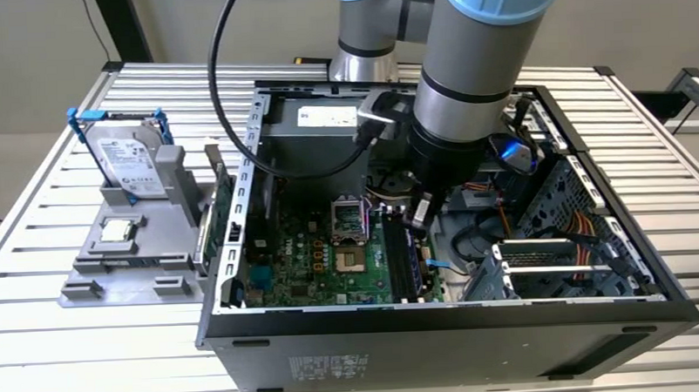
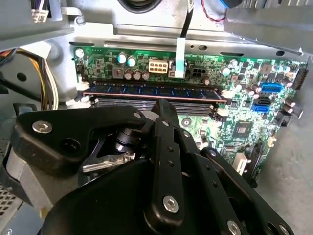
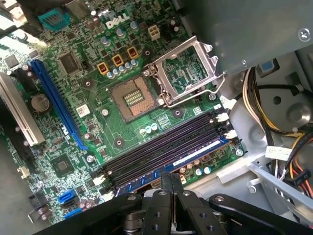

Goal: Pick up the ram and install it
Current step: 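Press down the ram until it locks into place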

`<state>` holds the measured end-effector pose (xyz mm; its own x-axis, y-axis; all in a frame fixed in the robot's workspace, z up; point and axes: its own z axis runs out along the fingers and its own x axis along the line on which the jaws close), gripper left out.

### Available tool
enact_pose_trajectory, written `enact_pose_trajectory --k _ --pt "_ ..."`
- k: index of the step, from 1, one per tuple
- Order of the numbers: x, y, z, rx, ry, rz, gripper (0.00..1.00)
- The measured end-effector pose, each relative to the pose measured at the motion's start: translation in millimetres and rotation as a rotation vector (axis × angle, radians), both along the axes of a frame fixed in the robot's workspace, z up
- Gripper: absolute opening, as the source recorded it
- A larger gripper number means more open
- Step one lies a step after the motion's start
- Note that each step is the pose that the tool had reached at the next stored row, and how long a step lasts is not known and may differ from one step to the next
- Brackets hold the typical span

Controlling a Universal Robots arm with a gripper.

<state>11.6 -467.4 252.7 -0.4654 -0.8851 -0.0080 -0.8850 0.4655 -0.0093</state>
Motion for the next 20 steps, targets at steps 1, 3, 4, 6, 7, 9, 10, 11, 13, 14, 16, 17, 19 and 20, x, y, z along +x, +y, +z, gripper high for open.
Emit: enact_pose_trajectory --k 1,3,4,6,7,9,10,11,13,14,16,17,19,20 --pt "0.0 0.0 -0.1 0.0001 -0.0001 0.010 0.00" --pt "0.0 0.0 -0.2 0.0002 0.0000 0.031 0.00" --pt "0.0 0.0 -0.3 0.0001 0.0000 0.042 0.00" --pt "-0.1 0.0 -0.3 0.0001 0.0000 0.065 0.00" --pt "-0.1 0.0 -0.3 0.0002 0.0000 0.080 0.00" --pt "-0.1 0.0 -0.4 0.0002 -0.0001 0.111 0.00" --pt "-0.1 0.0 -0.5 0.0002 0.0000 0.125 0.00" --pt "-0.1 0.0 -0.5 0.0001 0.0000 0.139 0.00" --pt "-0.1 0.0 -0.6 0.0000 0.0000 0.168 0.00" --pt "0.0 0.1 -0.7 0.0002 0.0000 0.182 0.00" --pt "0.0 0.0 -0.9 0.0002 0.0000 0.214 0.00" --pt "0.0 0.0 -1.0 0.0002 0.0000 0.230 0.00" --pt "0.0 0.1 -1.5 0.0003 -0.0001 0.261 0.00" --pt "-0.1 0.1 -1.7 0.0003 0.0000 0.276 0.00"
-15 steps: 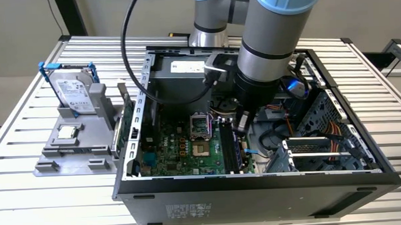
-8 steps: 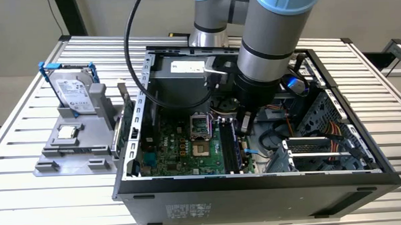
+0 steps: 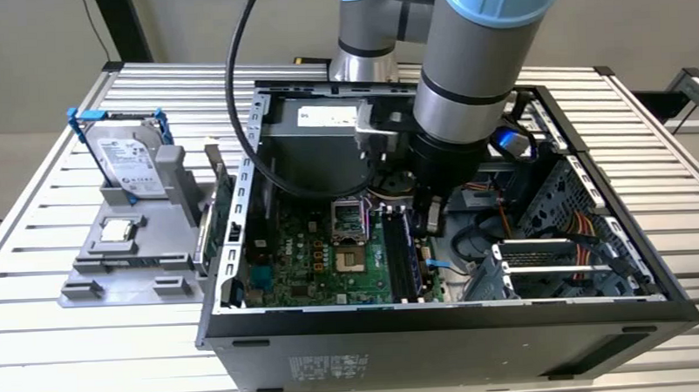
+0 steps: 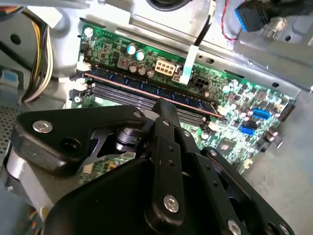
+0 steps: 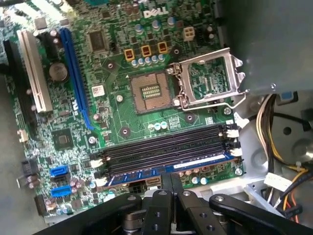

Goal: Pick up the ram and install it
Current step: 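Press down the ram until it locks into place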

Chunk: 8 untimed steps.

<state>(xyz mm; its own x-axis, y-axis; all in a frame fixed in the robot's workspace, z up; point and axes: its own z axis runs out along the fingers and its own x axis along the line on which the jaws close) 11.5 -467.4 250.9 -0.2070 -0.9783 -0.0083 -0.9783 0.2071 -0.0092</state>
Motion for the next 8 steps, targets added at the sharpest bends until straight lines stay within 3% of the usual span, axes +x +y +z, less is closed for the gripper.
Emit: enact_pose_trajectory --k 8 --pt "0.0 0.0 -2.9 0.0000 0.0000 0.130 0.00"
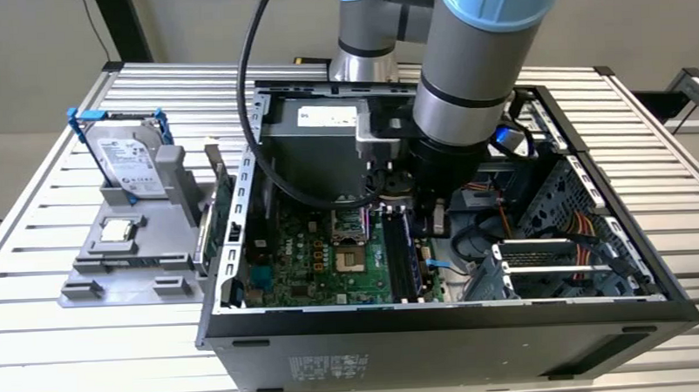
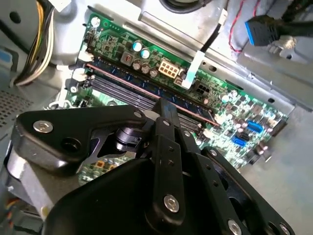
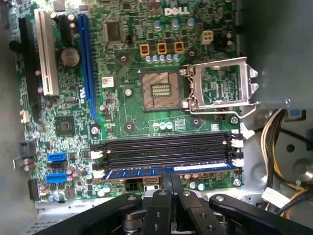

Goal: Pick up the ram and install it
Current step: 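Press down the ram until it locks into place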

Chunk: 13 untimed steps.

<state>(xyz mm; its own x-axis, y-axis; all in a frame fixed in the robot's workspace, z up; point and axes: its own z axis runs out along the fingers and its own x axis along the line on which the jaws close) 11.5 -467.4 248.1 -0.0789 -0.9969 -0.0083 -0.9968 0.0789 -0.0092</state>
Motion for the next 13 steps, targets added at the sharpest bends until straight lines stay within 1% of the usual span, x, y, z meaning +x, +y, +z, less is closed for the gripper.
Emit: enact_pose_trajectory --k 3,4,10,13 --pt "0.0 0.0 -1.6 0.0001 -0.0001 0.044 0.00" --pt "0.0 0.0 -2.2 0.0000 0.0000 0.052 0.00" --pt "0.0 0.0 -6.3 -0.0004 0.0001 0.080 0.00" --pt "0.0 0.0 -7.2 -0.0005 0.0002 0.095 0.00"
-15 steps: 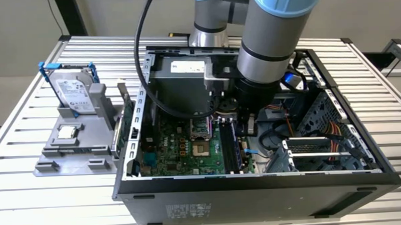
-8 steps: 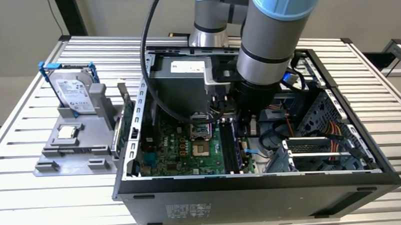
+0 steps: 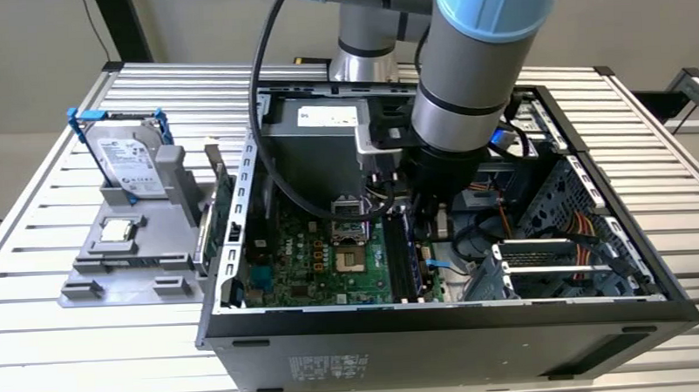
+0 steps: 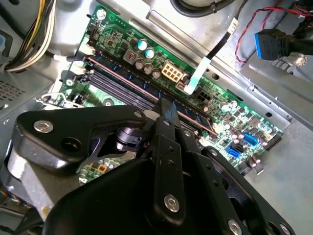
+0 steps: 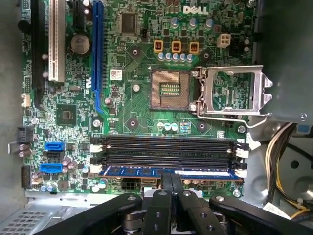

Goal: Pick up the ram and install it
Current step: 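Press down the ram until it locks into place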

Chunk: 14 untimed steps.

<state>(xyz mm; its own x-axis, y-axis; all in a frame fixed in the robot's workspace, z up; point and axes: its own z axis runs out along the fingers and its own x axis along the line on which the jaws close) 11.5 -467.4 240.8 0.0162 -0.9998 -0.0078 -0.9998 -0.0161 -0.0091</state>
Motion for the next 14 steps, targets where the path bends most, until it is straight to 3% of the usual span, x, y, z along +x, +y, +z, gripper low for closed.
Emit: enact_pose_trajectory --k 5,11,14 --pt "0.0 0.1 -0.7 0.0003 -0.0001 0.000 0.00" --pt "0.0 0.0 -9.0 -0.0005 -0.0011 0.000 0.00" --pt "0.2 -0.9 -9.6 -0.0010 -0.0011 0.000 0.00"
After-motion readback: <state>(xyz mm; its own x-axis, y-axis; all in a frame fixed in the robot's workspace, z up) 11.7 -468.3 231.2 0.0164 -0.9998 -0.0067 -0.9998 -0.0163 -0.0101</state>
